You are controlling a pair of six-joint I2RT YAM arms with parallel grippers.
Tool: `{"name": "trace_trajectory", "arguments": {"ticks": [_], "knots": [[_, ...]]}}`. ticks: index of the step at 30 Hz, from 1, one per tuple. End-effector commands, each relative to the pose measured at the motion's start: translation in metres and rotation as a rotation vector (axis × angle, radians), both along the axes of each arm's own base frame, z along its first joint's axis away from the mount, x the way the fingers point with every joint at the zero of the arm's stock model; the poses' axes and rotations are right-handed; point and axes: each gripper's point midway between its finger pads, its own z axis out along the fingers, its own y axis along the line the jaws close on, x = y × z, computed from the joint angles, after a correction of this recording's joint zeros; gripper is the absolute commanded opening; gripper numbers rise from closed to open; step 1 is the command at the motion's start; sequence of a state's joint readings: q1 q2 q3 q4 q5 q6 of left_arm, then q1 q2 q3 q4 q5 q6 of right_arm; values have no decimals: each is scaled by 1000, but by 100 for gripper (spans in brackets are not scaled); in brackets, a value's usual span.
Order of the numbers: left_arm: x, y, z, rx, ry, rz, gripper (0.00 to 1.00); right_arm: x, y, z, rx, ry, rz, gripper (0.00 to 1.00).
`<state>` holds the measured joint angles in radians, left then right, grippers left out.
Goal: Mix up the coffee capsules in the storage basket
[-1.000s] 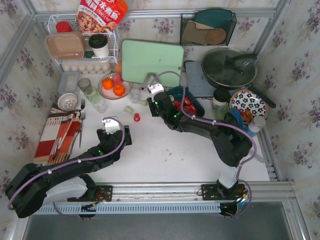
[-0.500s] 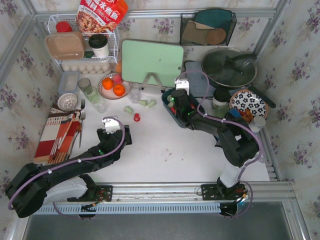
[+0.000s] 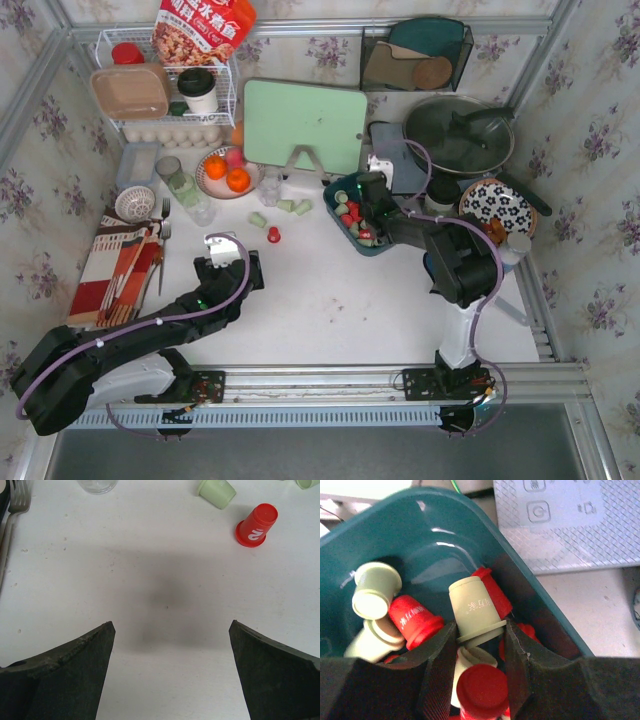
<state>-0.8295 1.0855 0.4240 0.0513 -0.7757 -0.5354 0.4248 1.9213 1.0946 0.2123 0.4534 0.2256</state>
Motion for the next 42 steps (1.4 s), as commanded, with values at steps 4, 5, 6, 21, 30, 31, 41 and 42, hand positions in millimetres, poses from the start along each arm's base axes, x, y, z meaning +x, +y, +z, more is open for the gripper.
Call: {"name": "trace_trajectory", "arguments": {"ticks": [4, 5, 6, 21, 30, 31, 41, 42], "knots": [[2, -1, 3, -8, -6, 8, 99, 32, 18, 12, 52, -76, 45, 50], [2, -1, 3, -10, -6, 8, 99, 35, 19, 10, 53, -72, 48, 54], [2, -1, 3, -10, -6, 8, 99, 38, 21, 9, 58, -71, 53, 57], [3, -1, 3, -8, -4, 10, 99, 18, 37, 50, 129, -98, 146, 70], [3, -1, 2, -7, 0, 9, 99, -25, 102, 89, 102, -177, 360, 65], [3, -1, 3, -8, 0, 8, 99, -29, 110, 92, 106, -182, 381, 65], [2, 0, 2, -8, 1, 10, 99, -51, 166, 89, 168, -156, 527, 62], [3, 0, 2, -8, 1, 11, 99, -53, 173, 87, 172, -152, 540, 62]]}}
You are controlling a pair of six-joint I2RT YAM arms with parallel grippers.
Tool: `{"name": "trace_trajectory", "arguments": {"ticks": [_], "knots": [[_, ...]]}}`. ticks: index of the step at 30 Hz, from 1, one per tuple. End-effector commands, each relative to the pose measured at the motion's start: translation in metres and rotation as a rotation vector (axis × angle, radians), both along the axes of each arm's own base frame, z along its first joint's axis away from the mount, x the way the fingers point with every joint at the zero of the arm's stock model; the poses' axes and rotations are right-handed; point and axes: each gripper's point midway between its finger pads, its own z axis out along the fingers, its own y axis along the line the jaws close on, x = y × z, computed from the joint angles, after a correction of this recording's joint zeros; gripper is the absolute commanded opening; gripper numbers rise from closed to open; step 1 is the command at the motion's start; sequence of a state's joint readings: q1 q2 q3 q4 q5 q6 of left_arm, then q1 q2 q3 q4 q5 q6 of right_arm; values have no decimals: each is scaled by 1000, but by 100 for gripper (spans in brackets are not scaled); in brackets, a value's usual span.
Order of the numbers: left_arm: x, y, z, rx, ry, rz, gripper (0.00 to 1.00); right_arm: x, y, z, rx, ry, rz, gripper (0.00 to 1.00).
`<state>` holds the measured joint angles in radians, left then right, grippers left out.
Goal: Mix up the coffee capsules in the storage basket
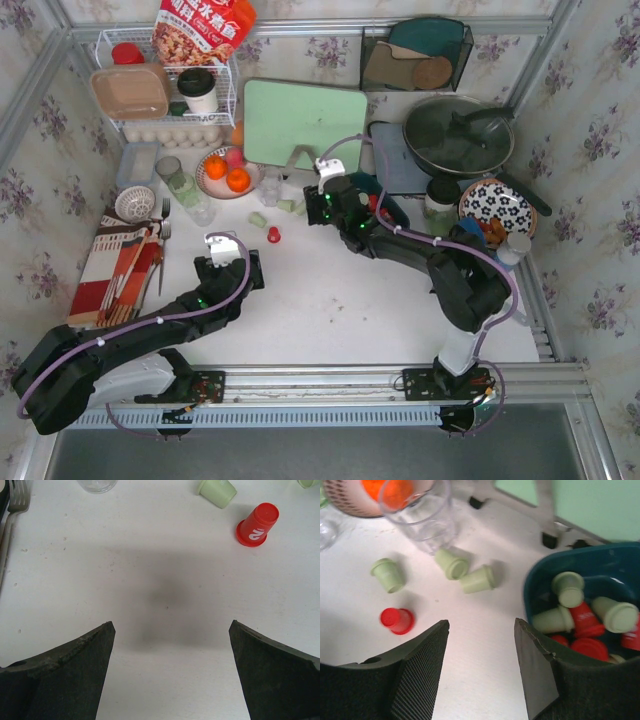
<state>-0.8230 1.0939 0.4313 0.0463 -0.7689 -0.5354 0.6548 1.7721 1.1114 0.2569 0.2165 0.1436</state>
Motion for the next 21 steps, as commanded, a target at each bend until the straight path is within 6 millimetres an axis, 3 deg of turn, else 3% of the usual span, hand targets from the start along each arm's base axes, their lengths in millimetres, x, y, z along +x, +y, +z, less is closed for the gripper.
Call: {"name": "trace_trajectory", "arguments": {"ticks": [1, 12, 21], "knots": [[1, 0, 3, -10, -7, 11, 99, -7, 32, 4, 39, -13, 84, 62], [1, 1, 3, -13, -10, 15, 99, -31, 109, -27, 85, 48, 265, 61], [1, 2, 2, -11, -7, 17, 99, -28, 131, -63, 68, 107, 294, 59]]}}
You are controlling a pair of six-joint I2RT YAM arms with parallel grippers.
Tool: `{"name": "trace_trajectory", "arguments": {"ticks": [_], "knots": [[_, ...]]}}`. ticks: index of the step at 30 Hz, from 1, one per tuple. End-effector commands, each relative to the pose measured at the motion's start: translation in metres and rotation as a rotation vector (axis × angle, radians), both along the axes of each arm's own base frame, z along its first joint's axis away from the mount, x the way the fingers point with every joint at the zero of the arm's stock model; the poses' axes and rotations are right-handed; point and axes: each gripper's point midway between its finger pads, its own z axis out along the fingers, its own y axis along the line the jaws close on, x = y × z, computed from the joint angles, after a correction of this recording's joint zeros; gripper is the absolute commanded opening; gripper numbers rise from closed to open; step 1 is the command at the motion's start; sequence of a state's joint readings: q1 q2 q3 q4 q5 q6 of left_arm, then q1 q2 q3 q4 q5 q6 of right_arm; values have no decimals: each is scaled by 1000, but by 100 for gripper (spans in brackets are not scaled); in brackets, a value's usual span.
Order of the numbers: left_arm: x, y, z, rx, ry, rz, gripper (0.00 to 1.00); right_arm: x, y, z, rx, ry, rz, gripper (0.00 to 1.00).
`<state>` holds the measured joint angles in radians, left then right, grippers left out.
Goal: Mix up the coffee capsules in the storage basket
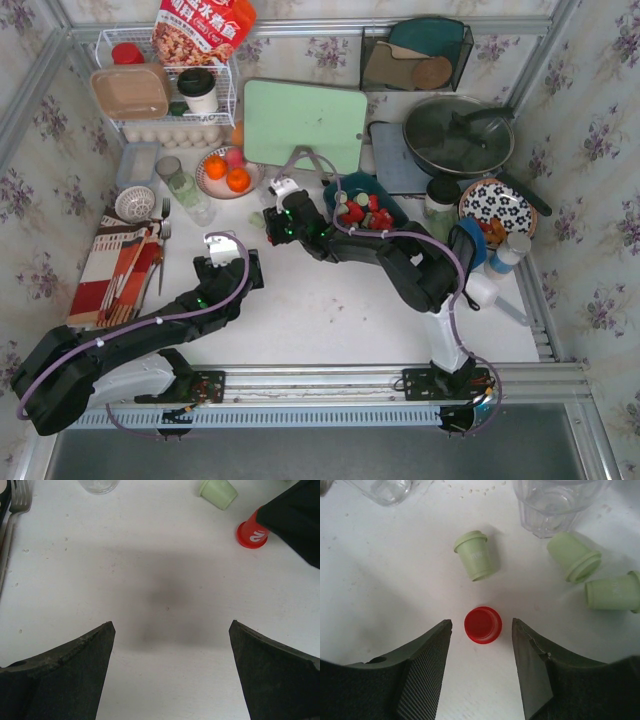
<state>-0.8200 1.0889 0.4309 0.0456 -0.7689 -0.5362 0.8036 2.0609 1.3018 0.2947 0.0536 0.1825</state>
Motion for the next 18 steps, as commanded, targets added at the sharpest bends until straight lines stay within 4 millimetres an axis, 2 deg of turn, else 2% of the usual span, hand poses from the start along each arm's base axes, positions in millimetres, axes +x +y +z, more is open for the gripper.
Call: {"name": "trace_trajectory", "arguments": {"ticks": [1, 9, 13, 18], "knots": [[1, 1, 1, -6, -4, 13, 99, 4, 11, -8, 21, 8, 12, 57], [1, 1, 1, -6, -4, 13, 99, 4, 13, -26, -10, 34, 20, 51], [1, 1, 1, -5, -2, 13, 99, 6, 8, -28, -29, 23, 3, 40], [1, 0, 1, -6, -2, 12, 99, 9, 4, -19, -35, 0, -11, 24]]}}
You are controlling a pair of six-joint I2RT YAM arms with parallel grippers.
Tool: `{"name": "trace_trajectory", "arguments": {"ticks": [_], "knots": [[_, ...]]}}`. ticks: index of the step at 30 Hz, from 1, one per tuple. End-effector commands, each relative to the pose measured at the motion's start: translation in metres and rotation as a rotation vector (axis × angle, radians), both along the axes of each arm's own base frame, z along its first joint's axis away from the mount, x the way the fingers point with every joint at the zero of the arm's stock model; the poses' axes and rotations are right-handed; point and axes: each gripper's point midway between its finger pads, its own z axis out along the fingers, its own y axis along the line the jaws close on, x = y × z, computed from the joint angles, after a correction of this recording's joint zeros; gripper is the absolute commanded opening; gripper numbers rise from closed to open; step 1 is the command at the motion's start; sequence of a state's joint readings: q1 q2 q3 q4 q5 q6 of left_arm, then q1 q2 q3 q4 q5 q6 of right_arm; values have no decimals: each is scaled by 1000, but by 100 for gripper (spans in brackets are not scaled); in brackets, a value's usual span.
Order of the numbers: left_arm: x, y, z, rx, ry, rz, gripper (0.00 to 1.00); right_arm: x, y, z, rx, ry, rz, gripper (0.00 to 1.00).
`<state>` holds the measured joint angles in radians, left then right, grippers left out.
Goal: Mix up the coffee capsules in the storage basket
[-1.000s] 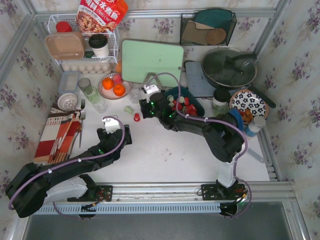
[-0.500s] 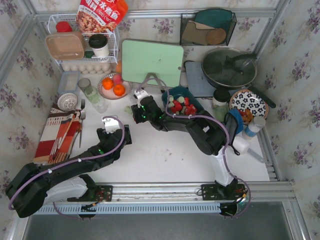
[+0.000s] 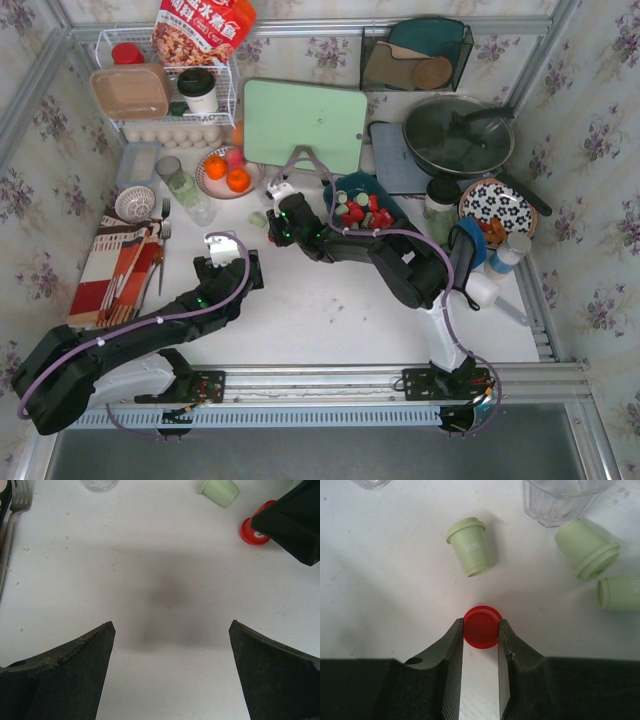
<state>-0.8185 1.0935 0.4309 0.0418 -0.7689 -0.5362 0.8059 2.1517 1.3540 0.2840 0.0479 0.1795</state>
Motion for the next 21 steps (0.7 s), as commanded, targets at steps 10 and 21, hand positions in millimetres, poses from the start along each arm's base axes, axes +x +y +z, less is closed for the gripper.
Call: {"name": "trace_trajectory", "arguments": {"ticks": [10, 21], "knots": [[2, 0, 3, -6, -6, 11, 99, 8, -37, 86, 34, -191, -130, 21], [3, -2, 5, 1, 4, 7, 99, 24, -163, 133, -23, -337, -502, 19]]}}
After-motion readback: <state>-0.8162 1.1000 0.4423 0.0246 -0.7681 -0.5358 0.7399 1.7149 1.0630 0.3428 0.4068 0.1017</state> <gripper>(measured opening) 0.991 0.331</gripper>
